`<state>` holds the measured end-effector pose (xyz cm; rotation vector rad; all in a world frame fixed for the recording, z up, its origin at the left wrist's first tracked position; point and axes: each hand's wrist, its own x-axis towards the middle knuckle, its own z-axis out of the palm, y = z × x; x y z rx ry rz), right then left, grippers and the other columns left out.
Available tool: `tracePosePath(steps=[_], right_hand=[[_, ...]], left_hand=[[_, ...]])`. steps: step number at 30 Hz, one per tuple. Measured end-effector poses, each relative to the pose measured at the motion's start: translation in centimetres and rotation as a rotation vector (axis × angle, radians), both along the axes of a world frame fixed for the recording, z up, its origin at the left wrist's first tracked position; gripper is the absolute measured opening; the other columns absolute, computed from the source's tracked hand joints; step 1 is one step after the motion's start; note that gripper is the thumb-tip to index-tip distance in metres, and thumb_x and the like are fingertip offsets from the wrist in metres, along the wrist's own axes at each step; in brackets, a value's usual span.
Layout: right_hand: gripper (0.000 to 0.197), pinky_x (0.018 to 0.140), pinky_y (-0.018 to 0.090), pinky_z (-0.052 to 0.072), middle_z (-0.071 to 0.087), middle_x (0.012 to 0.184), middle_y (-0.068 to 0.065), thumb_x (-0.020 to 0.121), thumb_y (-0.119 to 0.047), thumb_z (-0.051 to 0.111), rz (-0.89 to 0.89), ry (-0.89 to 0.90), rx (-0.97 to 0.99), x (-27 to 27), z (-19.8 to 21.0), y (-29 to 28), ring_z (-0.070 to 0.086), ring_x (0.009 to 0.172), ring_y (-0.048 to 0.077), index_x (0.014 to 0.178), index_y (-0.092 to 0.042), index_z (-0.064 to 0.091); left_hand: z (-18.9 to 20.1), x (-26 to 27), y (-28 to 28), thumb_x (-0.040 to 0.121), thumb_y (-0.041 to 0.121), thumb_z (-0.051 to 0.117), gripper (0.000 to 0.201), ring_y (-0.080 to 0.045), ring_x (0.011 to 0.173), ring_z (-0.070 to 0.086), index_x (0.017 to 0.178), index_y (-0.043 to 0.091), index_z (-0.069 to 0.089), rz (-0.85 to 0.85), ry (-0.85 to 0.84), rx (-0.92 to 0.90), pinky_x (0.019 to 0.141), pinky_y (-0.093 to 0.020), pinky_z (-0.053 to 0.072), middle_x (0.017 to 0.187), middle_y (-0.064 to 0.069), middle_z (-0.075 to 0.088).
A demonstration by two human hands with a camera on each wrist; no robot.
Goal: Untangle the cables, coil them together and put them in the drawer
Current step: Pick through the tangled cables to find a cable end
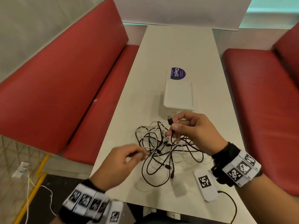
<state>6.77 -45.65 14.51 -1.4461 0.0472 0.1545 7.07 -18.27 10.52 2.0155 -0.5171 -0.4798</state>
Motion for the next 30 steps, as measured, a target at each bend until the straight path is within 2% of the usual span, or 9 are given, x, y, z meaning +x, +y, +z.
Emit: tracePosePath(steps=[4, 8, 10, 14, 17, 21, 24, 27, 30], right_hand=[[0.019, 0.064, 0.037, 0.056, 0.070, 0.086, 0.035, 0.086, -0.005, 0.070, -0.028, -0.015, 0.045, 0.7, 0.3, 0.9, 0.062, 0.067, 0.031, 0.098, 0.008, 0.064], [0.011, 0.072, 0.040, 0.060, 0.074, 0.079, 0.021, 0.088, -0.010, 0.076, -0.111, -0.026, -0.138, 0.7, -0.5, 1.0, 0.068, 0.068, 0.033, 0.095, -0.003, 0.073], [0.010, 0.071, 0.034, 0.060, 0.074, 0.076, 0.013, 0.087, -0.017, 0.078, -0.119, -0.033, -0.199, 0.4, -1.0, 1.1, 0.068, 0.065, 0.026, 0.093, -0.009, 0.075], [0.016, 0.072, 0.034, 0.057, 0.069, 0.089, 0.009, 0.091, -0.007, 0.071, -0.211, 0.003, -0.091, 0.0, -2.7, 1.9, 0.066, 0.070, 0.018, 0.107, -0.006, 0.071], [0.034, 0.077, 0.037, 0.057, 0.069, 0.099, 0.007, 0.078, -0.004, 0.069, -0.103, 0.019, -0.094, -1.2, -4.5, 2.4, 0.067, 0.082, 0.019, 0.110, -0.013, 0.064], [0.041, 0.082, 0.025, 0.056, 0.068, 0.094, -0.009, 0.080, -0.015, 0.081, -0.051, -0.192, -0.630, -2.5, -6.0, 2.6, 0.066, 0.087, 0.011, 0.112, -0.034, 0.064], [0.031, 0.081, 0.023, 0.052, 0.067, 0.092, -0.014, 0.080, -0.022, 0.085, -0.152, -0.356, -0.742, -2.4, -6.7, 1.9, 0.064, 0.089, 0.008, 0.106, -0.027, 0.070], [0.014, 0.077, 0.026, 0.047, 0.066, 0.087, -0.009, 0.082, -0.025, 0.084, -0.206, -0.593, -0.920, -2.3, -7.3, 0.9, 0.057, 0.086, 0.014, 0.093, -0.020, 0.076], [0.005, 0.086, 0.027, 0.044, 0.069, 0.094, -0.006, 0.087, -0.013, 0.079, -0.081, -0.837, -0.998, -3.0, -7.7, 0.2, 0.057, 0.097, 0.019, 0.090, -0.016, 0.076]], left_hand=[[0.9, 2.3, -5.4, 0.098, 0.020, 0.060, 0.024, -0.010, 0.112, 0.069, 0.118, 0.025, 0.073, 0.019, 0.050, -0.244, 0.100, -0.026, 0.051, 0.114, 0.007, 0.076], [0.0, 3.1, -7.4, 0.098, 0.008, 0.063, 0.017, -0.020, 0.097, 0.075, 0.104, 0.017, 0.077, 0.092, 0.181, -0.310, 0.094, -0.034, 0.056, 0.099, -0.004, 0.079], [-0.6, 3.0, -7.7, 0.098, 0.004, 0.062, 0.017, -0.025, 0.091, 0.076, 0.099, 0.012, 0.077, 0.107, 0.225, -0.344, 0.090, -0.038, 0.059, 0.095, -0.010, 0.079], [-1.0, 2.6, -8.2, 0.100, 0.004, 0.059, 0.017, -0.026, 0.085, 0.073, 0.095, 0.008, 0.074, 0.194, 0.260, -0.430, 0.086, -0.039, 0.061, 0.085, -0.013, 0.075], [-0.9, 2.8, -8.0, 0.101, 0.006, 0.057, 0.015, -0.025, 0.087, 0.073, 0.092, 0.008, 0.070, 0.302, 0.315, -0.546, 0.080, -0.032, 0.059, 0.087, -0.010, 0.076], [-0.9, 3.1, -7.5, 0.107, 0.009, 0.043, 0.017, -0.034, 0.091, 0.073, 0.098, 0.002, 0.055, 0.352, 0.349, -0.630, 0.083, -0.039, 0.058, 0.085, -0.016, 0.073], [-0.9, 3.0, -7.5, 0.109, 0.009, 0.037, 0.018, -0.041, 0.095, 0.071, 0.097, 0.006, 0.050, 0.391, 0.374, -0.678, 0.087, -0.046, 0.058, 0.080, -0.016, 0.069], [-0.9, 3.5, -7.3, 0.109, 0.010, 0.036, 0.017, -0.040, 0.085, 0.072, 0.096, 0.009, 0.047, 0.490, 0.396, -0.717, 0.080, -0.045, 0.058, 0.072, -0.010, 0.061], [-0.7, 4.8, -6.7, 0.110, 0.012, 0.036, 0.016, -0.036, 0.071, 0.071, 0.098, 0.009, 0.046, 0.584, 0.406, -0.726, 0.073, -0.045, 0.059, 0.070, -0.009, 0.053]])
